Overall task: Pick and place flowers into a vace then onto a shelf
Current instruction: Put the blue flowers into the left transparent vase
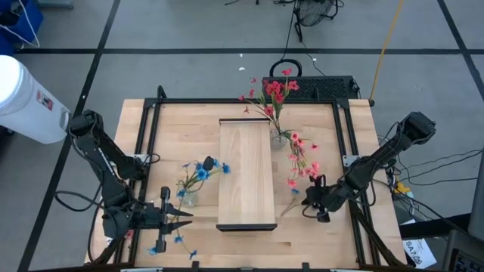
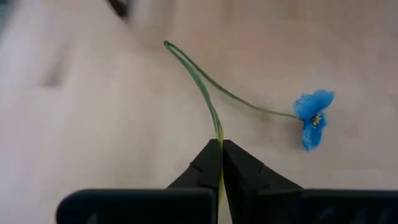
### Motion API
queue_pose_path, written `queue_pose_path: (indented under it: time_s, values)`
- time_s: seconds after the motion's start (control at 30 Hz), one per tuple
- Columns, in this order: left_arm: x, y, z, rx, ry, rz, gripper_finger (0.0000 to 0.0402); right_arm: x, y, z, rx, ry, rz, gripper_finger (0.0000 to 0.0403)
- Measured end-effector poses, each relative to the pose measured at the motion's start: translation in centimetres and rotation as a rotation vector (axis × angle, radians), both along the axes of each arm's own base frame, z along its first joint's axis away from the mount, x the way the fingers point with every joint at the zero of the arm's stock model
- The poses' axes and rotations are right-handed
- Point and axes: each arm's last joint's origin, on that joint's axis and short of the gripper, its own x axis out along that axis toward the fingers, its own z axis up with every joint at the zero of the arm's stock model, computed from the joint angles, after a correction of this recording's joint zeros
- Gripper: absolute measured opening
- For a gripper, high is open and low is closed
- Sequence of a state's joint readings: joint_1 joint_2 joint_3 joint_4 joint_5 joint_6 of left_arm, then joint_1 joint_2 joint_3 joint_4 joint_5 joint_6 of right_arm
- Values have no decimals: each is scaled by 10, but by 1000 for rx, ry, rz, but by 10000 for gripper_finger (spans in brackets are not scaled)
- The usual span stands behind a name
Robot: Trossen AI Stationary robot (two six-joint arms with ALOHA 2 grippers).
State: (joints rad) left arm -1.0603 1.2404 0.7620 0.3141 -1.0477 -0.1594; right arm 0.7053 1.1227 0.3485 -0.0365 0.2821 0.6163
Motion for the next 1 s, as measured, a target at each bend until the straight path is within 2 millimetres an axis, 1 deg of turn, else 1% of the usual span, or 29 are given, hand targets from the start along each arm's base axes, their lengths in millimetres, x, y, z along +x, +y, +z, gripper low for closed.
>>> queue_pose_path:
  time_s: [0.13,0.23,0.47,0.67,0.73,0.9,1.0]
  values:
    - [0,0,0,-2,0,0,81,3,14,11,87,-128,62,2]
    - [0,0,0,4,-2,11,81,3,24,20,116,-251,103,1]
    - [0,2,1,22,-13,75,81,4,49,48,36,-411,172,1]
    - [-1,1,2,64,-9,26,81,14,70,68,-26,-476,238,0]
    - [-6,2,6,54,-19,2,81,18,75,73,-57,-491,250,0]
    - [-29,2,30,43,-100,-112,81,27,87,84,-116,-528,295,0]
    - [-42,8,43,35,-134,-138,81,30,91,89,-149,-546,317,0]
